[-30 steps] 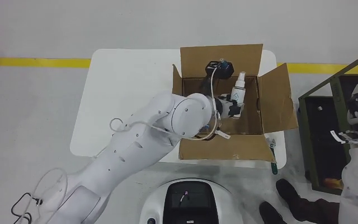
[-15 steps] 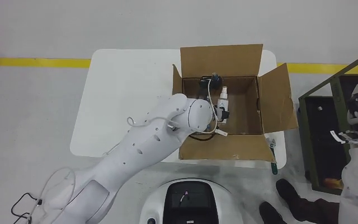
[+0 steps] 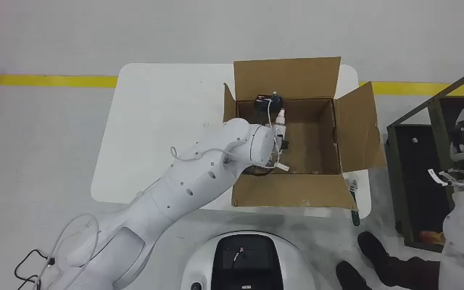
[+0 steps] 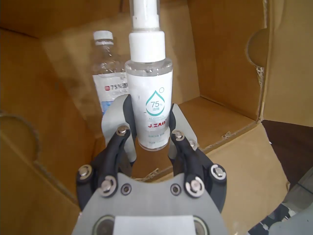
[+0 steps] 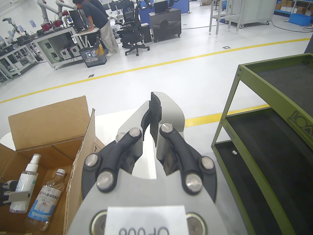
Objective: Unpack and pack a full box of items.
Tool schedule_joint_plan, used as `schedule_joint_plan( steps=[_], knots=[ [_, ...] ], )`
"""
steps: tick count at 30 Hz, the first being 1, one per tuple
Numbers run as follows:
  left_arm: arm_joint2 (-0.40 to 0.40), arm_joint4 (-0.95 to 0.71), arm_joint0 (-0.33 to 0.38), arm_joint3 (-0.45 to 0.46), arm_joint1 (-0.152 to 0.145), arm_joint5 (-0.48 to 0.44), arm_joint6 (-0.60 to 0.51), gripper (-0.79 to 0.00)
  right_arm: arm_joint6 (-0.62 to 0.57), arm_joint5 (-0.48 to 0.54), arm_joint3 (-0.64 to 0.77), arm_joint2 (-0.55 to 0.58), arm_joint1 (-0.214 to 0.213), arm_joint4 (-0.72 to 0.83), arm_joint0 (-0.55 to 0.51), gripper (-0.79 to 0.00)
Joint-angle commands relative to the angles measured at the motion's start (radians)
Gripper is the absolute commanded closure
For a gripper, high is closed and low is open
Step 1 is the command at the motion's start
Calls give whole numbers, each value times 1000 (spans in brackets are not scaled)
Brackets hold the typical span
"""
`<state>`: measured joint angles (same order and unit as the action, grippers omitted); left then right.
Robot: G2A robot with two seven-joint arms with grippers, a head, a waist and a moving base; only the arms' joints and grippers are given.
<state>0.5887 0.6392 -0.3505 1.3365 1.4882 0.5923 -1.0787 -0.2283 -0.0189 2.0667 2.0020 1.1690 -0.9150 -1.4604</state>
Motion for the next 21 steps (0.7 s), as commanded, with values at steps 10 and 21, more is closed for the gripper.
schedule_joint_plan(
  steps=[10,21],
  knots=[
    [15,163,-11,-20,-28,-33,-163,0,0,0,0,0,0,0,0,0],
    [-11,228,-22,-66,-8,-59,-182,-739,0,0,0,0,0,0,0,0]
  ],
)
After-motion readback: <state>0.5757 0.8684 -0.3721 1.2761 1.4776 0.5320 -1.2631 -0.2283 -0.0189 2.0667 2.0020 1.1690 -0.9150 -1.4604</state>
